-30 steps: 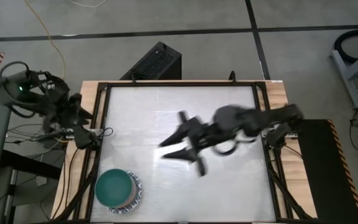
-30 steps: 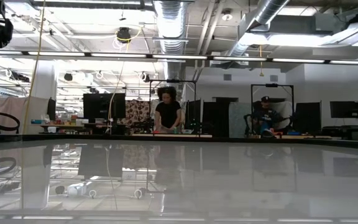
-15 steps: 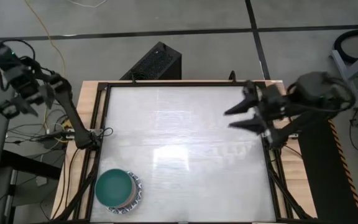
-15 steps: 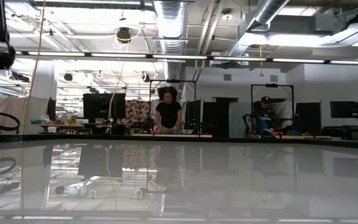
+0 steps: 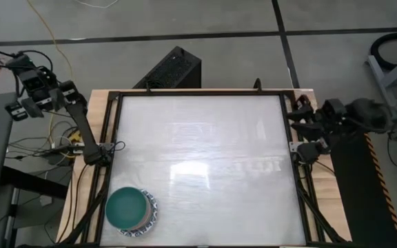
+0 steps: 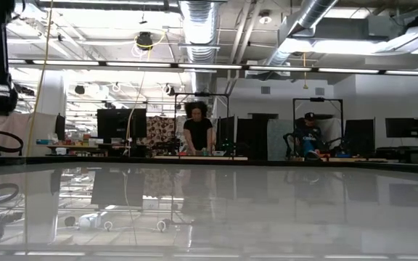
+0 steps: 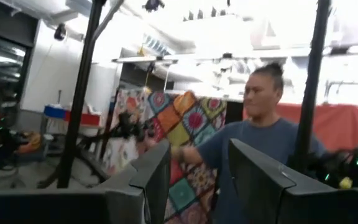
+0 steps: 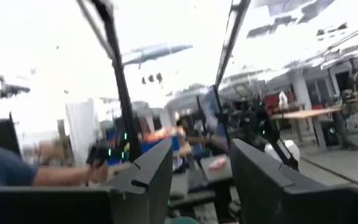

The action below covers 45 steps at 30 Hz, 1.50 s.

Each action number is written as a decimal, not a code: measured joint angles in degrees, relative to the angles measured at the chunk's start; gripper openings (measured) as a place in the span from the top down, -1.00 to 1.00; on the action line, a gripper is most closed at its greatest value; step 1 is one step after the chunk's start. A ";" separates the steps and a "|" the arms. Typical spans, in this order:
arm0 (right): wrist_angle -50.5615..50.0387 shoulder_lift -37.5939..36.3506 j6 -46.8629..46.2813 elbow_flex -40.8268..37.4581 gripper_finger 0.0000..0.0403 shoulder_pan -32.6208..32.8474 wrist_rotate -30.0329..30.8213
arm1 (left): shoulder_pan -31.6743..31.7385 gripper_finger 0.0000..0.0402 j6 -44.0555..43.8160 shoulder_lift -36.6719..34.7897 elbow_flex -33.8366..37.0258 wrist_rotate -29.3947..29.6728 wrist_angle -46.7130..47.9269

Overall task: Nest bowls inside each other
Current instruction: Return to Home Position

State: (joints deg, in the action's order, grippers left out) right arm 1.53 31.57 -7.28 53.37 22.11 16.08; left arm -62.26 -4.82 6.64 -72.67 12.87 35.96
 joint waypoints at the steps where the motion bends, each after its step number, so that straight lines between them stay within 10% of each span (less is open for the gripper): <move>1: 3.56 -2.50 -0.27 -4.12 0.11 0.00 0.01 | 0.00 0.26 -0.56 -1.38 1.13 -0.08 -0.79; 16: 32.68 -31.57 -1.30 -43.02 0.11 0.00 0.57 | 0.00 0.26 -5.58 -6.45 9.79 -2.80 -0.78; 22: 45.82 -31.40 -1.03 -52.54 0.11 -0.01 1.40 | 0.07 0.26 -6.31 -6.47 14.62 -1.29 -1.14; 45: 36.78 -31.38 -3.68 -52.84 0.11 0.00 0.78 | 0.11 0.26 -5.81 -6.47 52.30 1.13 -38.03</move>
State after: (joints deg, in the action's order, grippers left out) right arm 38.31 0.19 -10.97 0.54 22.11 16.86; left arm -62.15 -10.62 0.16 -20.37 13.99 -2.07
